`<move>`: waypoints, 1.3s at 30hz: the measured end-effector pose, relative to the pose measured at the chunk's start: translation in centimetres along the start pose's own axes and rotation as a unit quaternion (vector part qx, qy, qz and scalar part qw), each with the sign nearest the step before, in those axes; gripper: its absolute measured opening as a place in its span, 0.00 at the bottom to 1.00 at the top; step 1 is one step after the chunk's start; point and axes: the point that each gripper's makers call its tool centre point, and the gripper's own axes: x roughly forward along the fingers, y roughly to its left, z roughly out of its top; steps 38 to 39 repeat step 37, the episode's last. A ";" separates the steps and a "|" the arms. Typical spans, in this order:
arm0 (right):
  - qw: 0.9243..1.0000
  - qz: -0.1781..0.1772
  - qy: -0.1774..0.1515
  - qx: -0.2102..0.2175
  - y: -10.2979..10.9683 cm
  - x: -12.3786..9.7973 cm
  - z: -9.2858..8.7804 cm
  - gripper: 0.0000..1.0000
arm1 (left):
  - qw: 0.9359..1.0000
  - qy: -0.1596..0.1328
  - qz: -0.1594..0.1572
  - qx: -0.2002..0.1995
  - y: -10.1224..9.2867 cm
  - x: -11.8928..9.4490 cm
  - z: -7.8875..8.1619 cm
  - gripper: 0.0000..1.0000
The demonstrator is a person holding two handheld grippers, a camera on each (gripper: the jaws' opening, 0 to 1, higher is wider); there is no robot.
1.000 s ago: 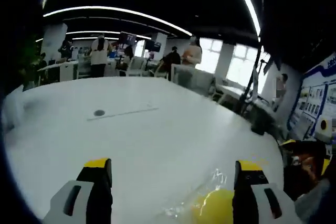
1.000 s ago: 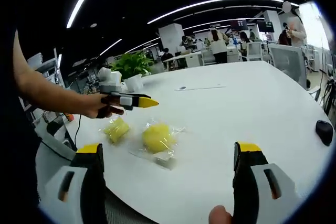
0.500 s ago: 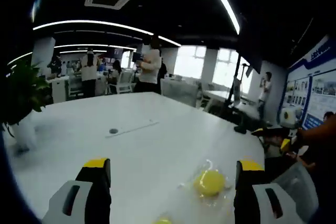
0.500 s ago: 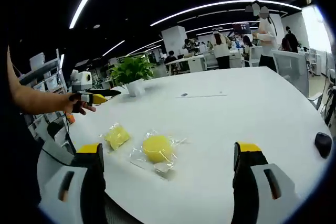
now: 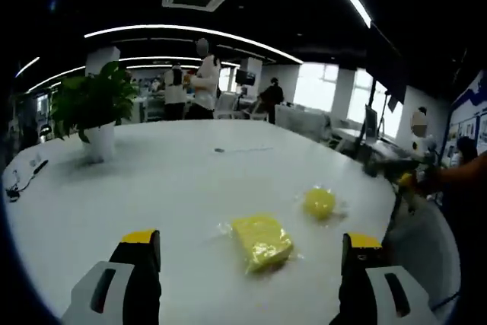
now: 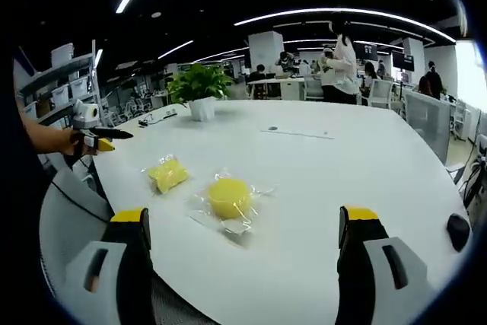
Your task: Compare the silicone blocks by pressing each to a similar depth, holding the contact briefly, and releasing to observe deformation and rebound differences across the visible hardness samples.
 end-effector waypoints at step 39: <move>0.998 -0.014 0.032 0.047 -1.5 -0.4 -2.8 0.96 | 0.999 -0.011 0.033 -0.012 1.1 -1.0 1.1 1.00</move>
